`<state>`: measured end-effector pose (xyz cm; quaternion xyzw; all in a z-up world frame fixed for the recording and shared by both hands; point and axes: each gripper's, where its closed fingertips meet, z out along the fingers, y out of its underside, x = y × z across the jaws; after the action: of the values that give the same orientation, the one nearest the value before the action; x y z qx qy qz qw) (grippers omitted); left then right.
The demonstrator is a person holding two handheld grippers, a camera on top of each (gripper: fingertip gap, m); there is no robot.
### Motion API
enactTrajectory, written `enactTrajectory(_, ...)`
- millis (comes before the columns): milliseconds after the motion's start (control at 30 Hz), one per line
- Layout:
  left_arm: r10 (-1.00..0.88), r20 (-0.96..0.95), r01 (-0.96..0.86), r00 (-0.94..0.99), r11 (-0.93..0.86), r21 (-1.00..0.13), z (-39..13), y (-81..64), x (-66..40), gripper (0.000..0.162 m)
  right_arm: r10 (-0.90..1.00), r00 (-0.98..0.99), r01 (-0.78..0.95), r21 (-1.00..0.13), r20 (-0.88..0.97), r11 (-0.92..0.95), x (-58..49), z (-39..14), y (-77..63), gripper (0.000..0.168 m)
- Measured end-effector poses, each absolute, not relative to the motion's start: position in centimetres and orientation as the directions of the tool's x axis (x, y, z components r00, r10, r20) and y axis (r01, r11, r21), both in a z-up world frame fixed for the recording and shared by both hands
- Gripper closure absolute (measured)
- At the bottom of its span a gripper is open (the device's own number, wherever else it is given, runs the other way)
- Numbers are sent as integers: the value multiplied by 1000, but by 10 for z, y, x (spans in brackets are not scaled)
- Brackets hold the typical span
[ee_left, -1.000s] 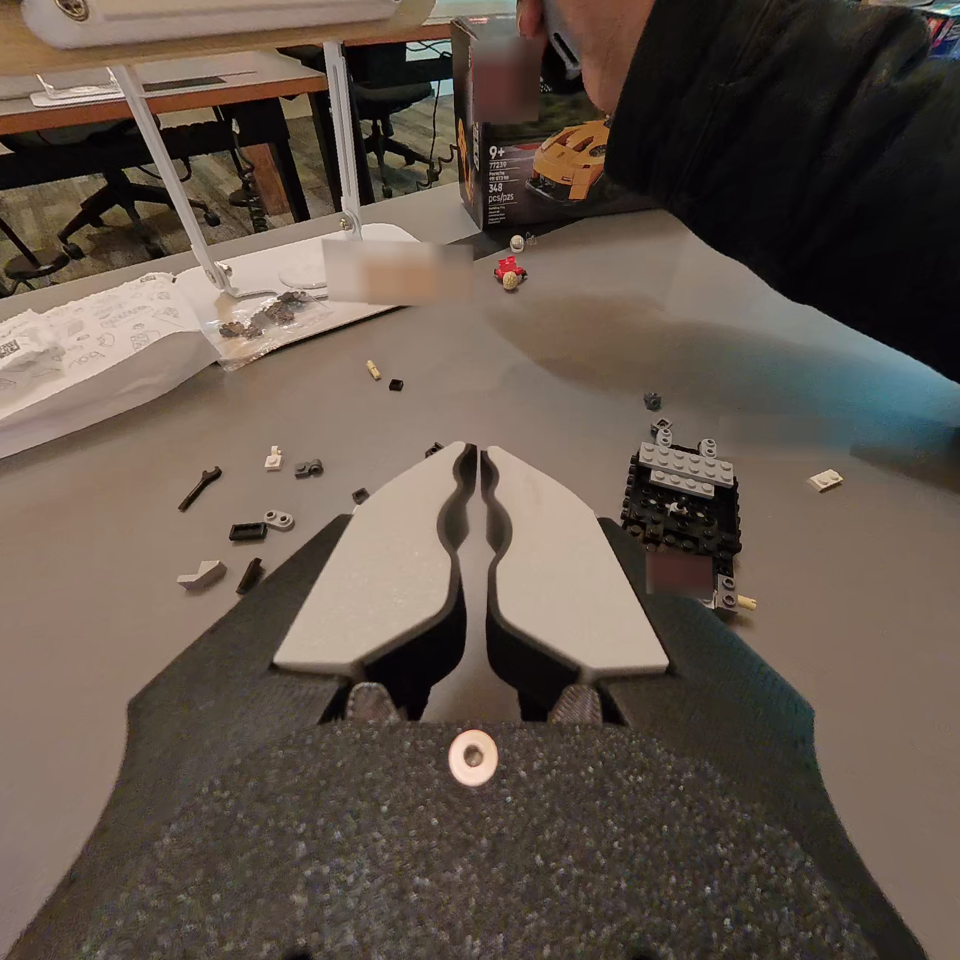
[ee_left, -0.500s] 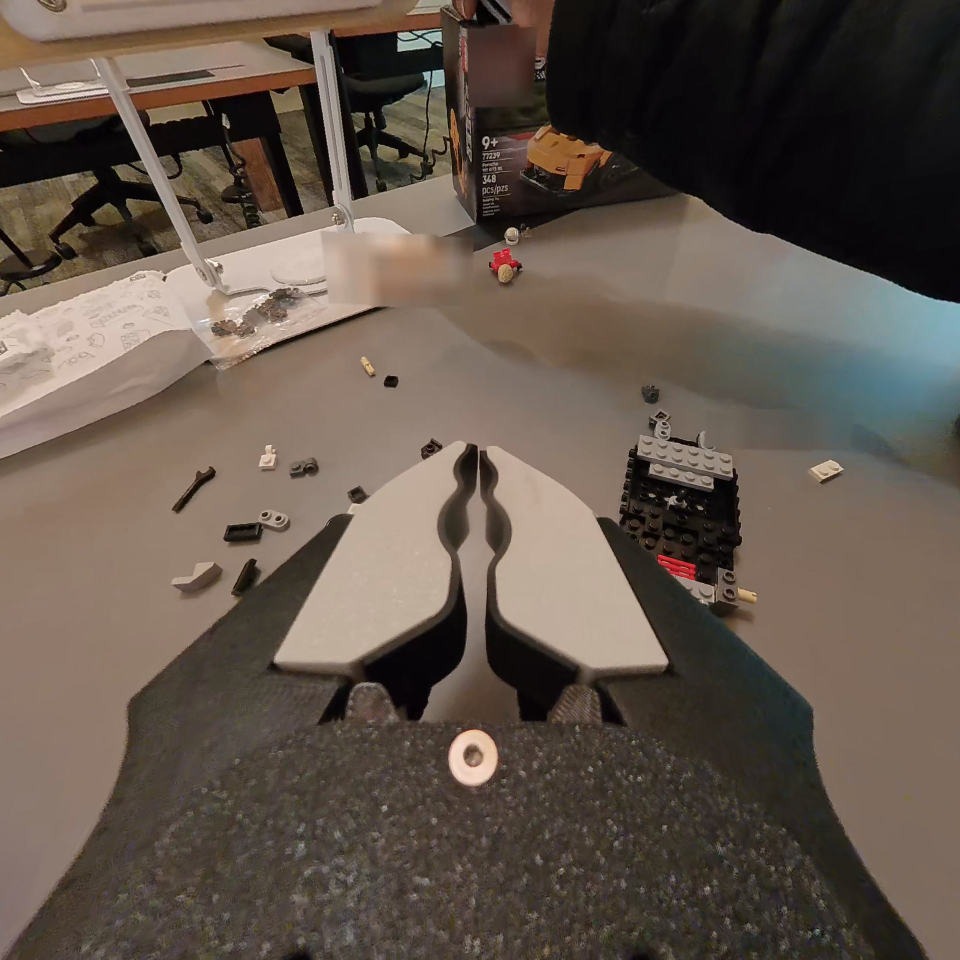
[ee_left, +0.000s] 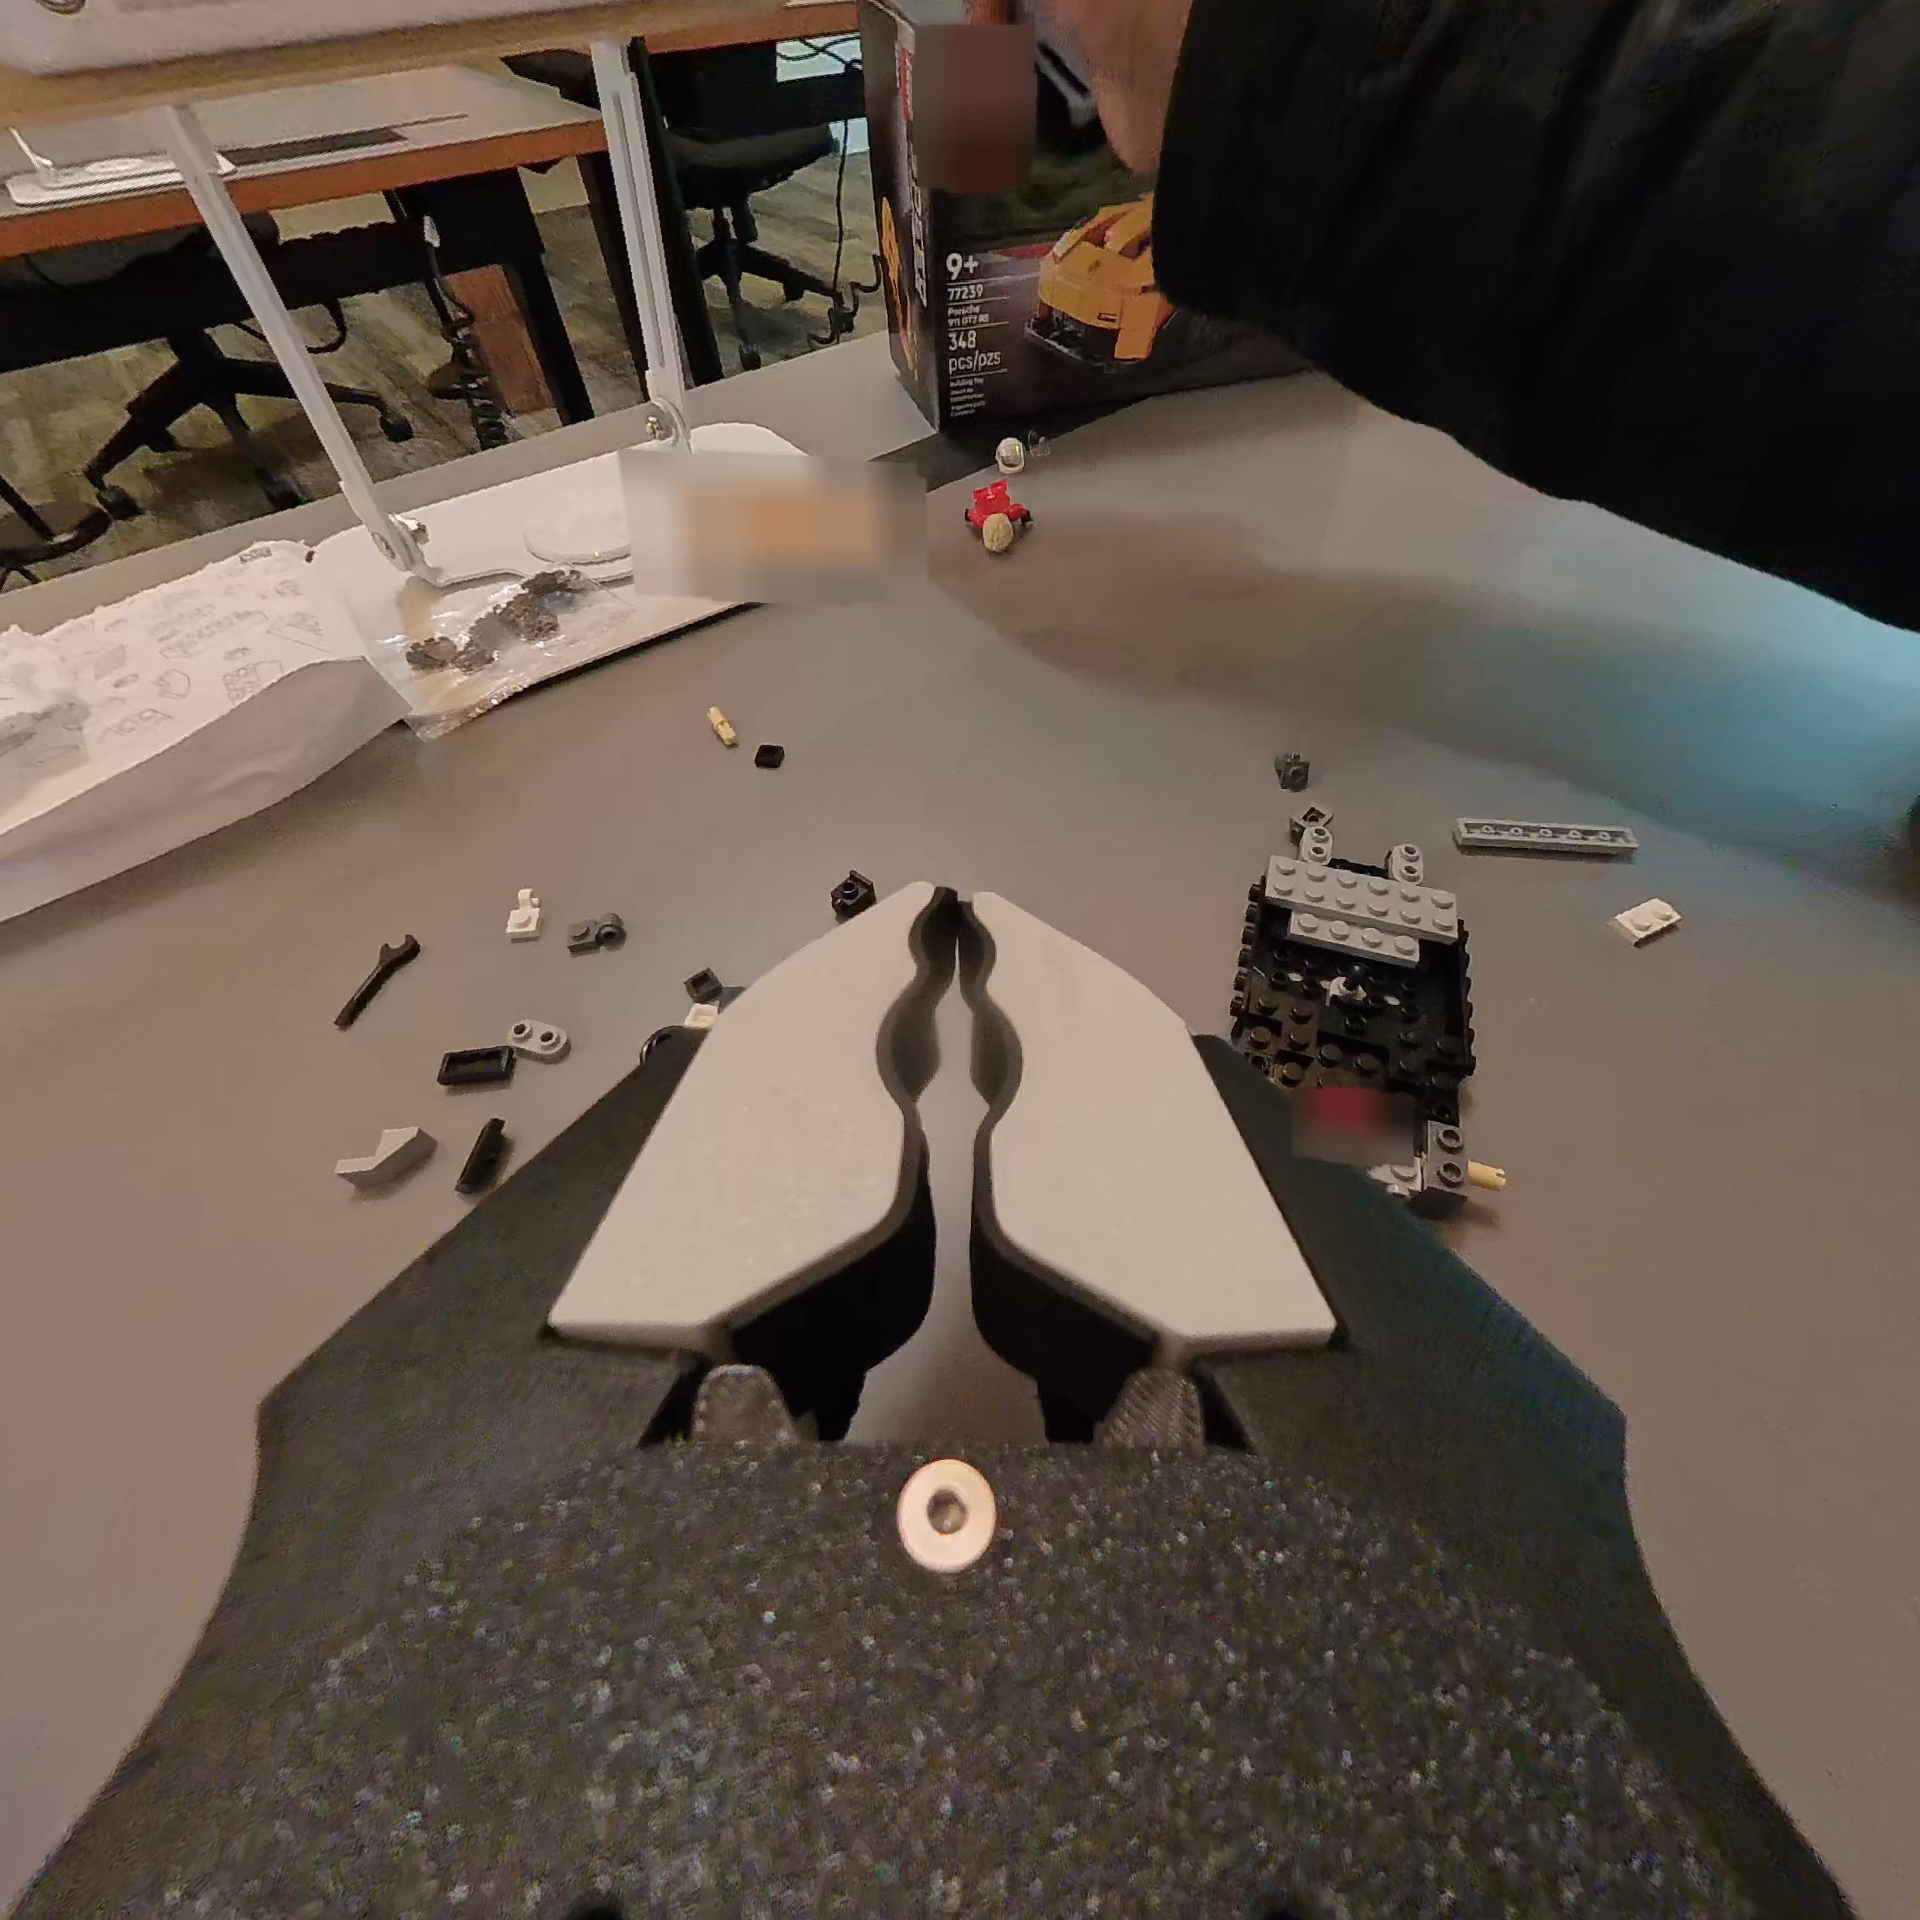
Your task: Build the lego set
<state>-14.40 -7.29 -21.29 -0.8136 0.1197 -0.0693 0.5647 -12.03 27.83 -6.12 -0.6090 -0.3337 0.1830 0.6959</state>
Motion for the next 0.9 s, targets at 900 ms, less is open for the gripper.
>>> enactTrajectory(900,-247,-35,-108,968,-290,-951,-207,-69,-147,162,689,684,139,-970,239,198,-140,-46,287,168)
